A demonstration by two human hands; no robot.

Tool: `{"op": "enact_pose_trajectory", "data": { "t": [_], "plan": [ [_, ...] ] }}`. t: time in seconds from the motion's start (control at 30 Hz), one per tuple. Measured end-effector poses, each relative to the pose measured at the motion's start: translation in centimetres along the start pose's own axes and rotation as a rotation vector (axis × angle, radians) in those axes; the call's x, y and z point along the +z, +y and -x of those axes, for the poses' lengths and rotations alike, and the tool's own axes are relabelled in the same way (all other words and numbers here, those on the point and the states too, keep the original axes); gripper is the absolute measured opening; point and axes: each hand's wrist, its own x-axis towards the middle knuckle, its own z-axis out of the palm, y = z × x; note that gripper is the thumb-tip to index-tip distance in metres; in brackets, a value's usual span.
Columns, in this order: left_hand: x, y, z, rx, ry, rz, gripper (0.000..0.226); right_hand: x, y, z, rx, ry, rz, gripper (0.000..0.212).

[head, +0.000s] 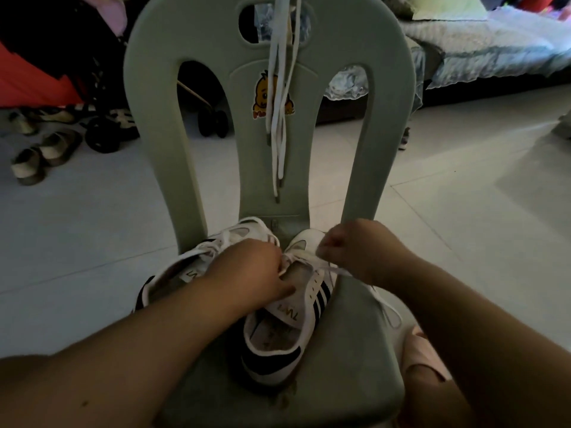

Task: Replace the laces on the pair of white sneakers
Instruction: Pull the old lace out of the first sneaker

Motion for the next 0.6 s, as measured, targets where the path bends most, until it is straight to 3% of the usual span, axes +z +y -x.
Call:
{"op": "enact_pose_trajectory", "data": {
  "t": [0.1, 0.2, 0.4, 0.6],
  "plan": [
    [1.5, 0.2, -0.8, 0.026, 0.060, -0.088, 0.015, 2.0, -1.4, -1.2, -0.048, -0.008, -0.003, 0.019],
    [2.2, -0.1, -0.9, 0.079, 0.150, -0.062, 0.023, 2.8, -2.1, -2.1, -0.048, -0.069, 0.138, 0.017],
    [2.3, -0.6, 0.3, 0.170, 0.321, 0.064, 0.031, 2.0, -1.6, -1.3, -0.151, 0.094, 0.246, 0.021],
    [2.1, -0.5, 0.9, 0.197, 0.338, 0.140, 0.034, 1.0, -0.7, -0.4, -0.102, 0.145, 0.014, 0.012]
  ]
}}
